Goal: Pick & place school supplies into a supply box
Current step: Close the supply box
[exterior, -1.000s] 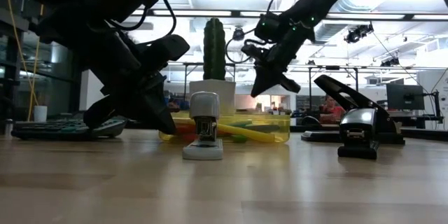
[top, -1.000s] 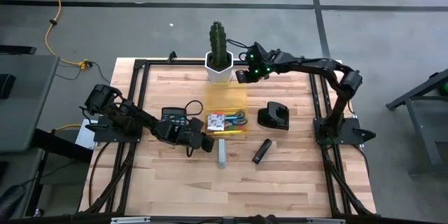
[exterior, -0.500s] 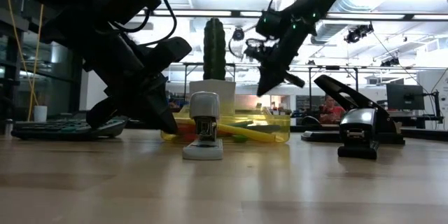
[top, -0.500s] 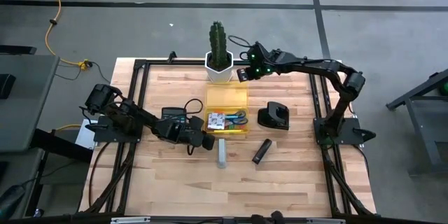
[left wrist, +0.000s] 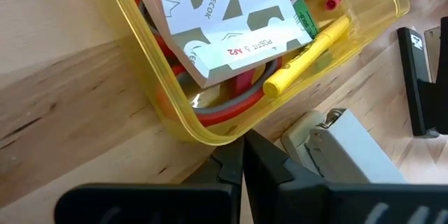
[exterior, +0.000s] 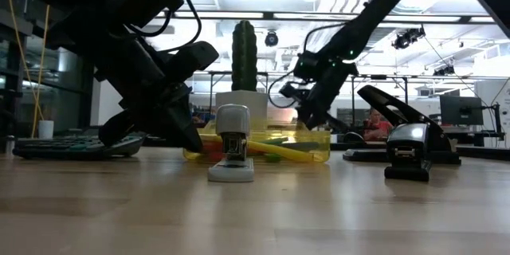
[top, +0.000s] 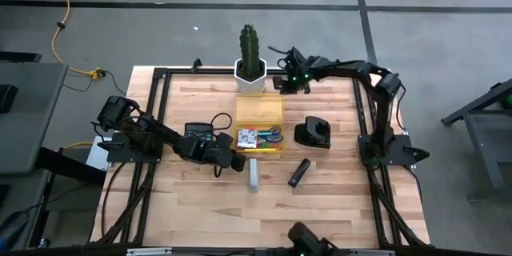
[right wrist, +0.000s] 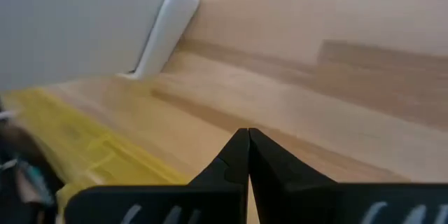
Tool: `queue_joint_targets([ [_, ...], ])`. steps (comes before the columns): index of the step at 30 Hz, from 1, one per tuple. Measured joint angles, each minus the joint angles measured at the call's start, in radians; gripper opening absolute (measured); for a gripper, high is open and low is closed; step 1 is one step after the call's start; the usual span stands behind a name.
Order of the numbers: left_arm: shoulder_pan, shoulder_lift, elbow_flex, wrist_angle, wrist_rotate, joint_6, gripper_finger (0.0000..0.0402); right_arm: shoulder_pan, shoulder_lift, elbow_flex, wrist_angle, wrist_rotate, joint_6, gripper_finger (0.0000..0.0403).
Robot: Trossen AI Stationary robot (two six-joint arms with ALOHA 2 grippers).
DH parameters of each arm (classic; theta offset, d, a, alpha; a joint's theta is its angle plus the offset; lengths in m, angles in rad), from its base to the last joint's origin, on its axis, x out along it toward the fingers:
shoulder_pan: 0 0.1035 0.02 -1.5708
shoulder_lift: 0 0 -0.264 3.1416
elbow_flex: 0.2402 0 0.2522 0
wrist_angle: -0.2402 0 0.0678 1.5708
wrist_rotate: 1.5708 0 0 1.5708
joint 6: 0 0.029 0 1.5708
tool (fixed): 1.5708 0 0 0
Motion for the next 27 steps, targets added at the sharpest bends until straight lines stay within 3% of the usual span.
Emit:
queue_joint_targets([
  [3, 0.000, 0.000, 0.000, 0.000, 0.000, -0.001, 0.0000, 0.005, 0.033, 0.000, 0.020, -0.076, 0.000, 0.0000],
  [9, -0.001, 0.000, 0.000, 0.000, 0.005, -0.003, 0.0000, -0.003, 0.050, 0.000, 0.039, -0.132, -0.006, 0.0000],
  [14, 0.000, 0.000, 0.000, 0.001, 0.006, -0.003, 0.0000, -0.014, 0.048, 0.000, 0.032, -0.263, -0.026, 0.0000],
  [27, 0.005, 0.000, 0.000, 0.002, 0.000, -0.019, 0.0000, 0.014, -0.061, 0.000, -0.017, -0.298, -0.086, 0.0000],
])
